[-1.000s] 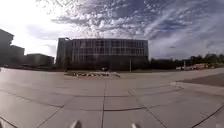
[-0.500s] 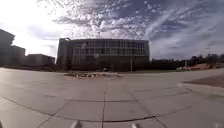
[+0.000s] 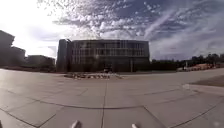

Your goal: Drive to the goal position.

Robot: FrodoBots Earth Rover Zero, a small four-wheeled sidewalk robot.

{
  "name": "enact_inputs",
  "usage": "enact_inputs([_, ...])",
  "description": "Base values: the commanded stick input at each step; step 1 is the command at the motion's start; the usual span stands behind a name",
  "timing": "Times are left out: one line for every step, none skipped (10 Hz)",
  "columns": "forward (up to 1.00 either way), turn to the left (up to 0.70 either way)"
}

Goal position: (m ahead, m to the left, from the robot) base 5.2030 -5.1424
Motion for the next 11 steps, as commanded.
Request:
enact_inputs([0.70, 0.00])
enact_inputs([0.70, 0.00])
enact_inputs([0.70, 0.00])
enact_inputs([0.70, 0.00])
enact_inputs([0.70, 0.00])
enact_inputs([0.70, 0.00])
enact_inputs([0.70, 0.00])
enact_inputs([0.70, 0.00])
enact_inputs([0.70, 0.00])
enact_inputs([0.70, 0.00])
enact_inputs([0.70, 0.00])
